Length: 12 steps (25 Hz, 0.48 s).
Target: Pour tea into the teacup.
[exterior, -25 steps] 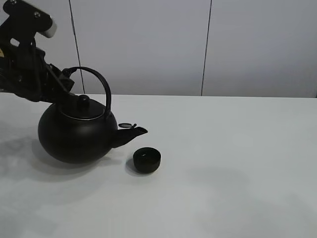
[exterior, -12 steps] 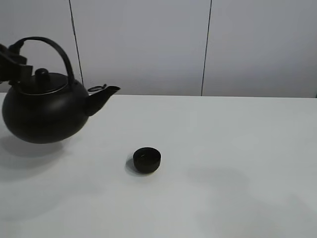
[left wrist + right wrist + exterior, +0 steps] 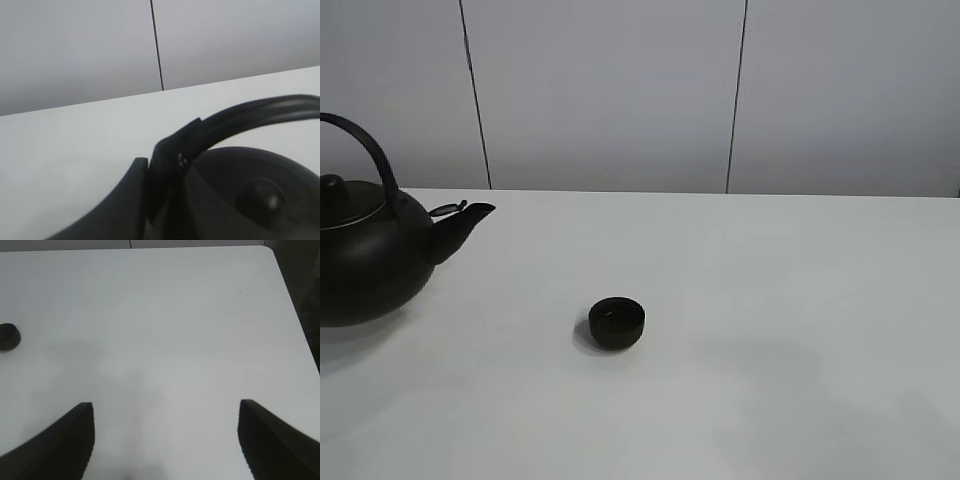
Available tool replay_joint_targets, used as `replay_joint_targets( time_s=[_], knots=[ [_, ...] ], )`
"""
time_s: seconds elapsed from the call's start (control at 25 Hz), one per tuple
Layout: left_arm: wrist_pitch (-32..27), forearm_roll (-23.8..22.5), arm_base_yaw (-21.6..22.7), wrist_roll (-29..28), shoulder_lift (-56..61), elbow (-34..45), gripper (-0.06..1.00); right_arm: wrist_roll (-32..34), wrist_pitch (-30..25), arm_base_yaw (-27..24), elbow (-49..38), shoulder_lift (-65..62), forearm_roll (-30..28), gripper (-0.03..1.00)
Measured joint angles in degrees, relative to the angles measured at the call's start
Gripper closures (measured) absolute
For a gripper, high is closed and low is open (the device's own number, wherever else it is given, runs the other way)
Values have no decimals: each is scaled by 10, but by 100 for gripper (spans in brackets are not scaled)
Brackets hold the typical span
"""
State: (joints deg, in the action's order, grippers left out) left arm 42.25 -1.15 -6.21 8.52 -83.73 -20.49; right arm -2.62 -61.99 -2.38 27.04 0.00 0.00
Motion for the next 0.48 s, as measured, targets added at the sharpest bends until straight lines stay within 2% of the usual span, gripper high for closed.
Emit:
replay_joint_targets(
  time_s=[0.2,0.48],
  knots=[
    [78,-15,1,-27,-56,0,83,0,0,0,0,0,0,42],
    [120,-44,1,-43,-107,0,83,0,0,0,0,0,0,42]
  ],
)
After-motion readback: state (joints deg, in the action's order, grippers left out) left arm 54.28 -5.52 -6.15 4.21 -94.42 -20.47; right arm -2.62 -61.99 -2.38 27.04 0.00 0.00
